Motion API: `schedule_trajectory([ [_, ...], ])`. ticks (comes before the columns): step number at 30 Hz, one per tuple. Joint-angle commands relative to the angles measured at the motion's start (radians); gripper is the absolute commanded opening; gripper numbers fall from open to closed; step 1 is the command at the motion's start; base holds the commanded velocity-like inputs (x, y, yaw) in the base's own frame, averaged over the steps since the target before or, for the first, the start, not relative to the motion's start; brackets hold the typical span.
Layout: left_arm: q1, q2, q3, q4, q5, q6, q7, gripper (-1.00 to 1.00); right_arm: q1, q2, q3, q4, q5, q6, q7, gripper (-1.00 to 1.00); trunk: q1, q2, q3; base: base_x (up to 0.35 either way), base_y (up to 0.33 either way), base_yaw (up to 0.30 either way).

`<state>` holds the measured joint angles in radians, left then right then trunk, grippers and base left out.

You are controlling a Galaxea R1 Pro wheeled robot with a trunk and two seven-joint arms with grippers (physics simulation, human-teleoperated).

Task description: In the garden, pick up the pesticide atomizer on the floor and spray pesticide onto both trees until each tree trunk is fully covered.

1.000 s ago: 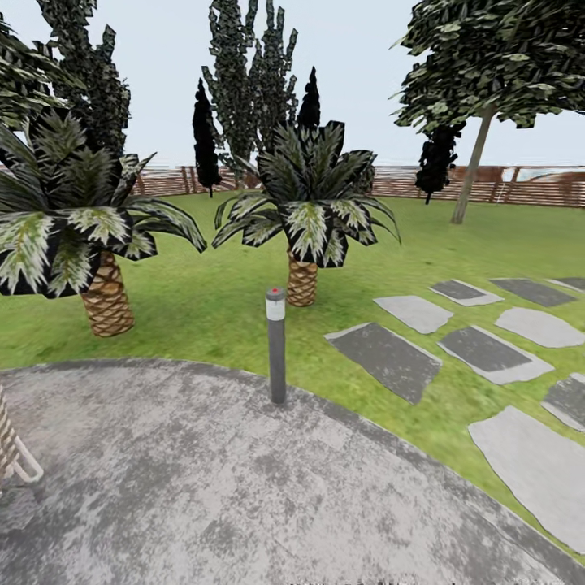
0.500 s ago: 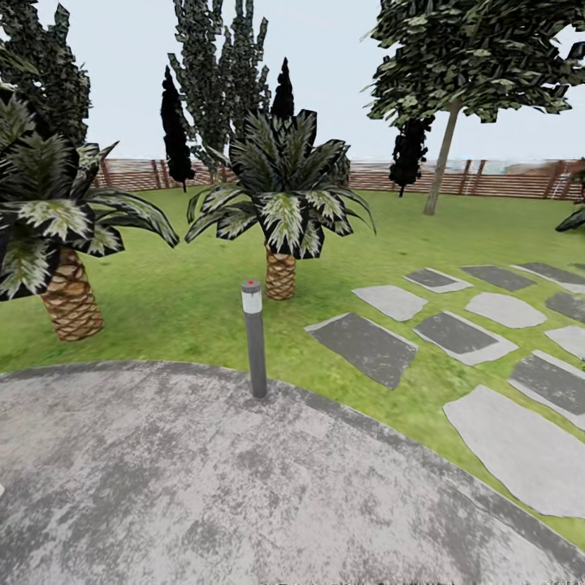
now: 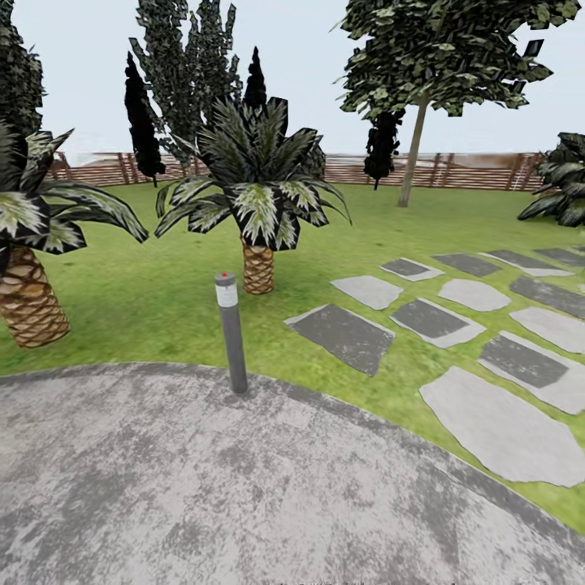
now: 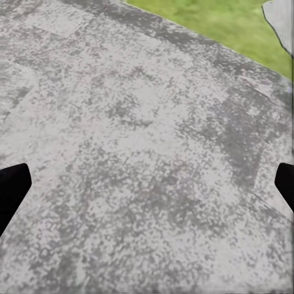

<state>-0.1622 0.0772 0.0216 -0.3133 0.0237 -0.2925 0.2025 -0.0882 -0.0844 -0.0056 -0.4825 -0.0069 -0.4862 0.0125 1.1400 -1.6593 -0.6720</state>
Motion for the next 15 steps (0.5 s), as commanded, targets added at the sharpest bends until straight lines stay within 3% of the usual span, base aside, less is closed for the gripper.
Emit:
schedule_trajectory([
  [1,0.0,0.0,0.001,0.0,0.002,-0.004,0.0,1.0,-0.001,0.0,-0.001,0.001,-0.001,-0.003,0.001,1.0,0.004,-0.008,-0.005,0.0,0.0,-0.21],
  [15,0.0,0.0,0.001,0.0,0.002,-0.004,0.0,1.0,-0.001,0.0,-0.002,-0.002,0.001,-0.003,0.001,1.0,0.058,-0.106,-0.064,0.0,0.0,-0.234],
])
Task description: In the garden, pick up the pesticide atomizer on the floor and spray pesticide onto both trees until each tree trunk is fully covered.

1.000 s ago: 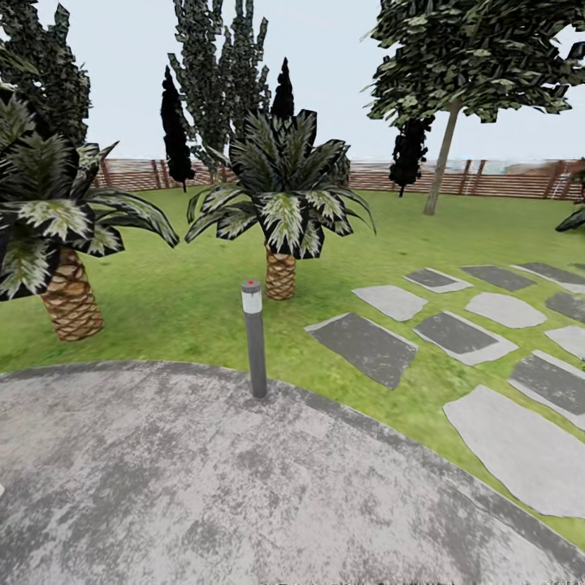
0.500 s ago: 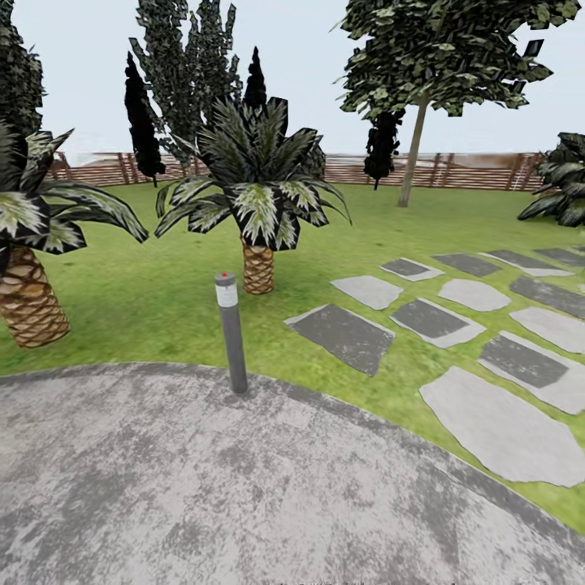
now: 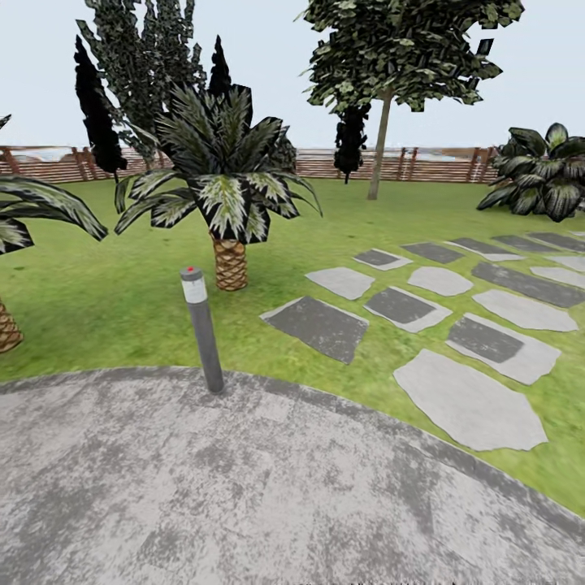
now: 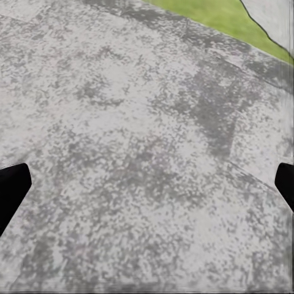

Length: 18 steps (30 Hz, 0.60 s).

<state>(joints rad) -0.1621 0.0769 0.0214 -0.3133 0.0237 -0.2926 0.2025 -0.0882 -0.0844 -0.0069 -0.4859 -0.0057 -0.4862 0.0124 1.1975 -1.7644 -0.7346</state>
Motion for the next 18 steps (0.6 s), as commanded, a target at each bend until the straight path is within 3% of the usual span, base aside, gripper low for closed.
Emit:
schedule_trajectory([
  [1,0.0,0.0,0.002,0.0,0.002,-0.003,0.0,1.0,-0.001,0.0,0.0,0.001,-0.001,-0.003,0.001,1.0,0.004,-0.008,-0.005,0.0,0.0,-0.242],
  [18,0.0,0.003,0.005,0.0,0.004,-0.003,0.001,1.0,-0.001,0.0,0.001,0.004,-0.002,-0.003,0.001,1.0,0.069,-0.127,-0.075,0.0,0.0,-0.242],
])
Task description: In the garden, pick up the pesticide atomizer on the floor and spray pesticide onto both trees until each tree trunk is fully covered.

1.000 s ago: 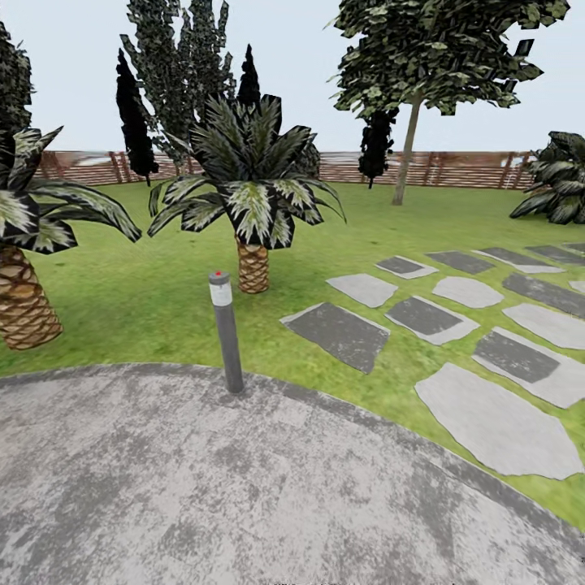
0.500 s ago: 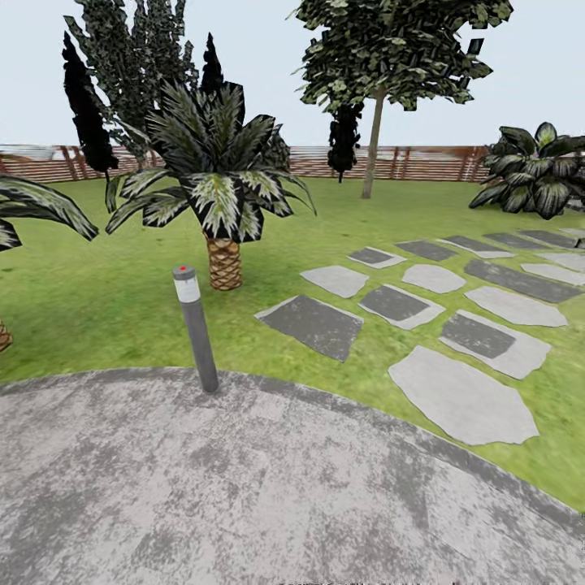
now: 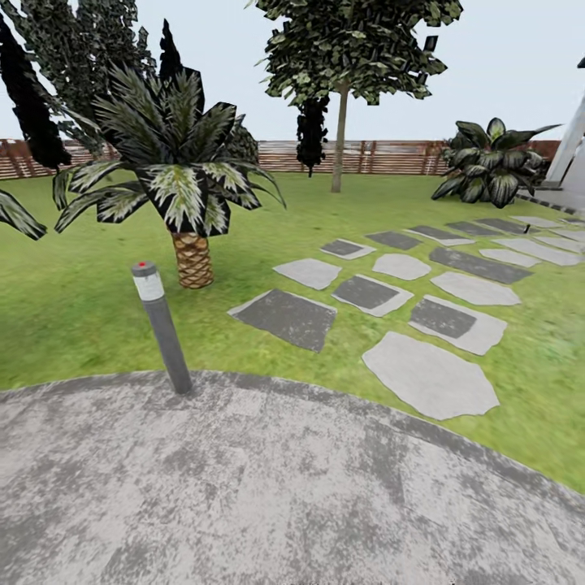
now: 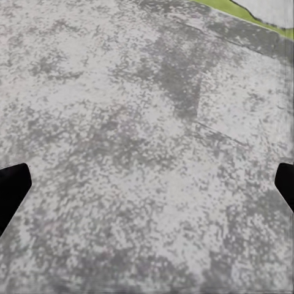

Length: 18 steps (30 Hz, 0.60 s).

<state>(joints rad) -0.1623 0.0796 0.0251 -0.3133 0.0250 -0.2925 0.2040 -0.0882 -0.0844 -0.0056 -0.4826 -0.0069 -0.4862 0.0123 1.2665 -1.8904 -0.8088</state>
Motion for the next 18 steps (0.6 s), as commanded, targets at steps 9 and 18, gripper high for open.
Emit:
schedule_trajectory([
  [9,0.001,0.001,-0.001,-0.006,0.067,-0.005,-0.003,1.0,-0.001,0.001,0.001,0.004,0.0,-0.003,0.0,1.0,0.034,-0.064,-0.038,0.0,0.0,-0.242],
  [18,0.001,-0.001,-0.005,0.0,0.081,-0.005,-0.009,1.0,-0.001,0.002,0.001,0.003,0.0,-0.003,0.0,1.0,0.069,-0.127,-0.075,0.0,0.0,-0.242],
])
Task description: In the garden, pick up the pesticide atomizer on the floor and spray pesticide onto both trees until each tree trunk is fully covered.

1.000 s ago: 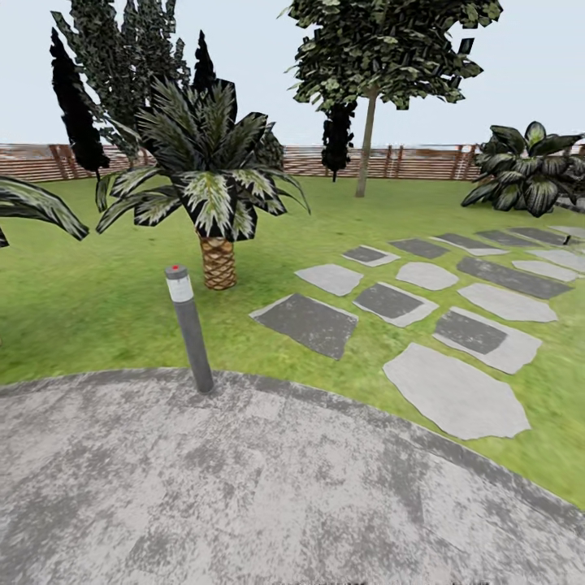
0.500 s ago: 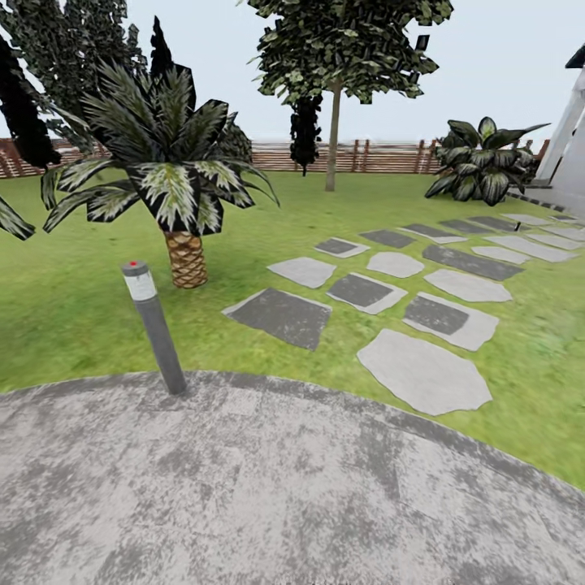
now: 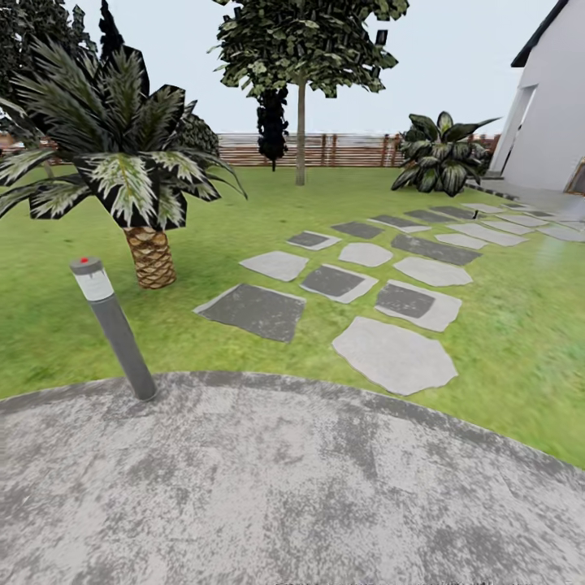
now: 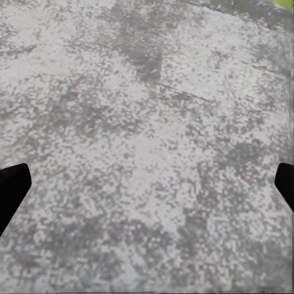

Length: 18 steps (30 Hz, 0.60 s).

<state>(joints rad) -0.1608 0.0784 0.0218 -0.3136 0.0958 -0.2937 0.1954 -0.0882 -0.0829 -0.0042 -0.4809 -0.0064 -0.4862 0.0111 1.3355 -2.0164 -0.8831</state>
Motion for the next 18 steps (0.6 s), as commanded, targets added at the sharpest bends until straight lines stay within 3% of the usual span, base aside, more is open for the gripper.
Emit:
schedule_trajectory([
  [1,0.0,0.0,-0.002,0.0,0.01,-0.004,-0.002,1.0,-0.001,0.0,0.0,0.001,-0.001,-0.003,0.001,1.0,0.004,-0.008,-0.005,0.0,0.0,-0.242],
  [18,0.0,0.0,-0.002,0.001,0.009,-0.004,-0.004,1.0,-0.001,0.001,0.0,0.001,0.0,-0.003,0.001,1.0,0.069,-0.127,-0.075,0.0,0.0,-0.241],
])
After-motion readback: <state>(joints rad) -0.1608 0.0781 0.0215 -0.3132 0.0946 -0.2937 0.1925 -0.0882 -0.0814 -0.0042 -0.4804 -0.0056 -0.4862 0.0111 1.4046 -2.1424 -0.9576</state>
